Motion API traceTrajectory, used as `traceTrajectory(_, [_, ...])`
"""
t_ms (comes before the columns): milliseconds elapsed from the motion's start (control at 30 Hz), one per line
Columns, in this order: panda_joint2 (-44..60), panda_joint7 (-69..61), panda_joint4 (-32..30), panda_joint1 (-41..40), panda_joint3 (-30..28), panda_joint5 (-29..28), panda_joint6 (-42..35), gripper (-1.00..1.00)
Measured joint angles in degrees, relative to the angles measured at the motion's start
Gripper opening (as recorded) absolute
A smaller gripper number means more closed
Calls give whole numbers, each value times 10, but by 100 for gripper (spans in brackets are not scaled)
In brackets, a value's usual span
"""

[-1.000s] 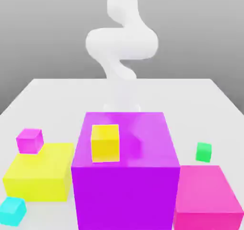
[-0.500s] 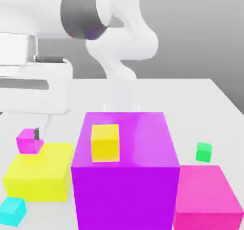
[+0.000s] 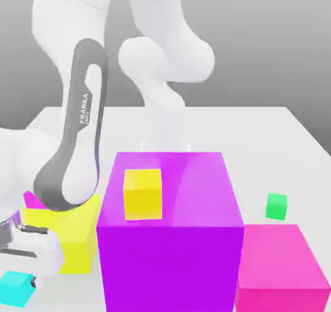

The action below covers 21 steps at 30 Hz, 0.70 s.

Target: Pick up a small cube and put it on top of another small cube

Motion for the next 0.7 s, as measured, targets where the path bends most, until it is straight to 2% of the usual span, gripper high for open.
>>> traceTrajectory(133, [9,-3,2,-3,4,4,6,-100])
traceTrajectory(233, [-27,10,-7,8,-11,-13,-21,-100])
traceTrajectory(300, [-65,22,-16,18,-26,-32,-50,-100])
traceTrajectory(400, [-92,28,3,21,-36,-48,-109,-100])
traceTrajectory(700, [-271,243,12,124,-1,-102,-290,-100])
